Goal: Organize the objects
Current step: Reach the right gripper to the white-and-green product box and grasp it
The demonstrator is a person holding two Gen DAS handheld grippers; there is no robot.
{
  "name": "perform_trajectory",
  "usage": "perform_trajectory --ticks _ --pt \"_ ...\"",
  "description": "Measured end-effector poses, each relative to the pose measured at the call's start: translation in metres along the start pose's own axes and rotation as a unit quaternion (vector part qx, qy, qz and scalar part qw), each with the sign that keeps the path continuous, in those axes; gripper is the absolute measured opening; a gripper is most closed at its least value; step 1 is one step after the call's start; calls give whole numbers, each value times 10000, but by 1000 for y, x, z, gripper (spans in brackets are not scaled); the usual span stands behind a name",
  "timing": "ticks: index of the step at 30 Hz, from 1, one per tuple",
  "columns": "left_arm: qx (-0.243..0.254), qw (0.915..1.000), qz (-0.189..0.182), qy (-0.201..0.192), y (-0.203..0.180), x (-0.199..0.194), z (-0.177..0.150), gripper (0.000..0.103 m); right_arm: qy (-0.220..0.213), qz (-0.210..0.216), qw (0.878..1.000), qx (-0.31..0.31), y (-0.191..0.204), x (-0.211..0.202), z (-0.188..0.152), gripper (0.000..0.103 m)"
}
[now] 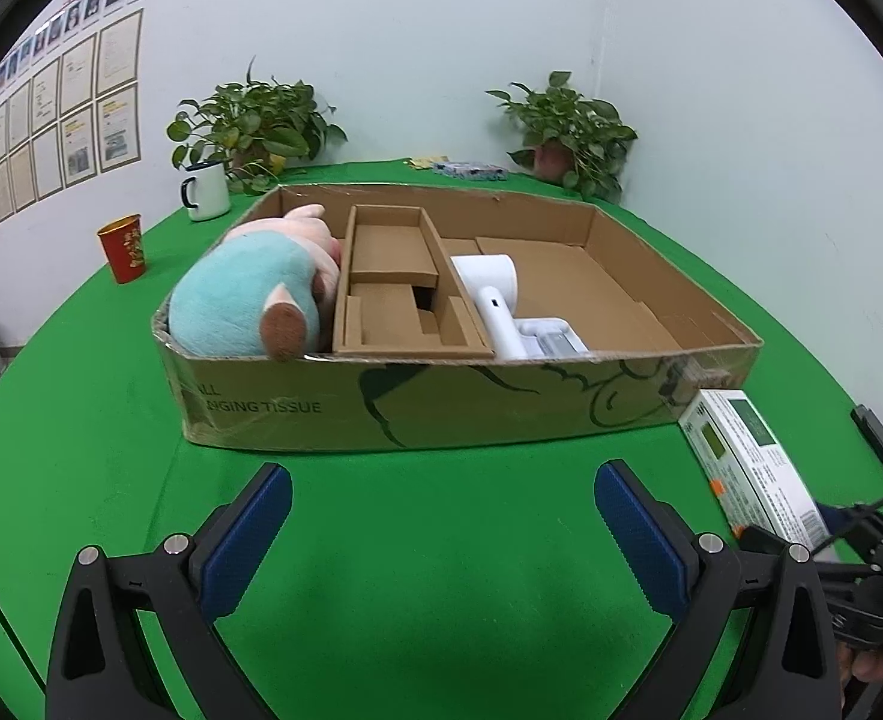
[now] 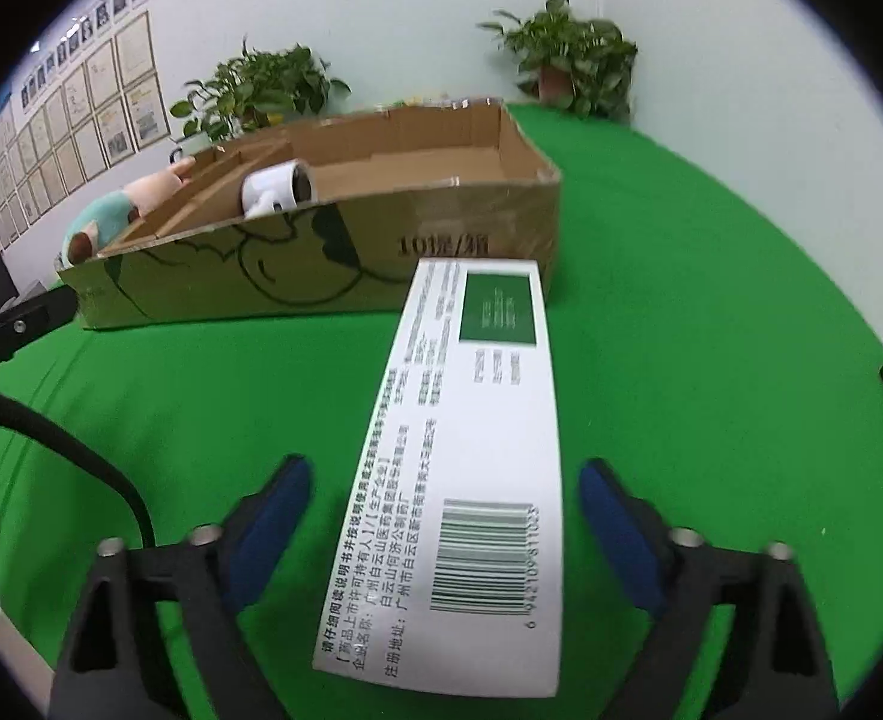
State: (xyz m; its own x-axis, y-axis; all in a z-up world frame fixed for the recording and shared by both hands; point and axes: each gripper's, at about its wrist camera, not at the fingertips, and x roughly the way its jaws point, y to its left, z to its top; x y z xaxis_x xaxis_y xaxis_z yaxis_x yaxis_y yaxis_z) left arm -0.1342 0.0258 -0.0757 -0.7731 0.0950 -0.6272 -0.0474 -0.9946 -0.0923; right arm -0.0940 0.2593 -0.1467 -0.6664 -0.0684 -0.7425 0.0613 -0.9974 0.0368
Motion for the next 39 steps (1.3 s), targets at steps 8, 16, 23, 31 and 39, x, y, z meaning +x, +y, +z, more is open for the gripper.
perform_trajectory --ticks 8,16,23,31,39 --pt "-14 9998 -148 138 8 4 -4 102 -73 502 9979 -407 34 -16 -8 62" --pt "-10 9967 -650 491 1 17 -7 102 69 1136 9926 -427 49 -26 -8 85" --pt "-152 9874 -1275 921 -13 39 -7 102 278 1132 9929 -223 41 -20 -5 88" --pt "-468 9681 -1958 1490 -28 67 -7 102 355 1016 9929 -510 54 -15 -7 88" --pt "-583 9644 -2034 1585 -30 75 -9 101 300 1003 9926 -616 59 -12 -6 88"
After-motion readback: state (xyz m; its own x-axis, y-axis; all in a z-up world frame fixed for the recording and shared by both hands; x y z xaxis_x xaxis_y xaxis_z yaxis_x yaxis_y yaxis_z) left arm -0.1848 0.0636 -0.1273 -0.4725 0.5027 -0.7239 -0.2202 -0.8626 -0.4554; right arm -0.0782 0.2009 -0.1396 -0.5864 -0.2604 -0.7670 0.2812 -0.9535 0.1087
